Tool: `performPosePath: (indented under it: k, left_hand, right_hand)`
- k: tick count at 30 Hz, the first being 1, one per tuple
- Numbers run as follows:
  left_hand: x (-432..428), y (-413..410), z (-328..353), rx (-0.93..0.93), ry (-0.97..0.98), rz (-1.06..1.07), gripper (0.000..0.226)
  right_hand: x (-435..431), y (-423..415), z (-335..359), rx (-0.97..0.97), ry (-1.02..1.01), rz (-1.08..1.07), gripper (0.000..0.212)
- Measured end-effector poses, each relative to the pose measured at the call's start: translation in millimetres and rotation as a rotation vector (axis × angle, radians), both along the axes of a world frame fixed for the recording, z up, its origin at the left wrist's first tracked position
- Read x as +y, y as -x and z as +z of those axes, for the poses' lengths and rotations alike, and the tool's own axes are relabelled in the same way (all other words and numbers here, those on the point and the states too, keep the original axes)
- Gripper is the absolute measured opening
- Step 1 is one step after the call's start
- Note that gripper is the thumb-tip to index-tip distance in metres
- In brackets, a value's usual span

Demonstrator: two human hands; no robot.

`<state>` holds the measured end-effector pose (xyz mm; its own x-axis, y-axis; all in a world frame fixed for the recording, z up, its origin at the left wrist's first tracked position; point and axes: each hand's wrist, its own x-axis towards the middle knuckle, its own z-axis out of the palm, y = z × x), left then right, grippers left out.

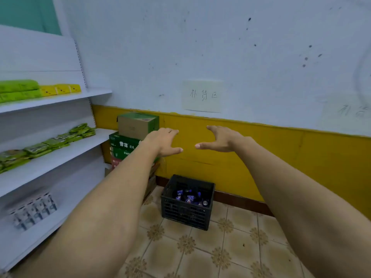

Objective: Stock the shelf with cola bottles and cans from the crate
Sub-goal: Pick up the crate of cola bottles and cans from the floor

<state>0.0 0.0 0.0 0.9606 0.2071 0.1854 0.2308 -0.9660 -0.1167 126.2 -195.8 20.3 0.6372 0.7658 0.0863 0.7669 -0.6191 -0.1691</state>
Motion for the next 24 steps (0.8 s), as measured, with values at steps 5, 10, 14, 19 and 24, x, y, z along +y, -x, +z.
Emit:
performPosePath:
  k: [5,10,14,19,24]
  left_hand:
    - [53.0,-39.2,2.0,0.06,-0.016,0.02,0.085]
    - [98.7,-95.9,10.3,0.077,-0.051,0.023,0.085]
    - [135.0,-156.7,15.9,0.101,-0.047,0.02,0.083]
    - [174.9,-247.8,18.2,0.096,-0.061,0.023,0.083]
    - [215.2,-336.2,13.9,0.115,-0.073,0.042,0.086]
  right_hand:
    - [51.0,-41.6,2.9,0.003,0.03,-0.024,0.113]
    - [98.2,-96.3,-1.7,-0.008,0.045,-0.023,0.112]
    - [136.8,-151.4,-9.9,-0.006,0.045,-0.018,0.114]
    - [183.9,-243.5,-12.9,-0.001,0.035,-0.026,0.114]
    - [224.1,-329.9,-4.9,-0.025,0.022,-0.038,0.11]
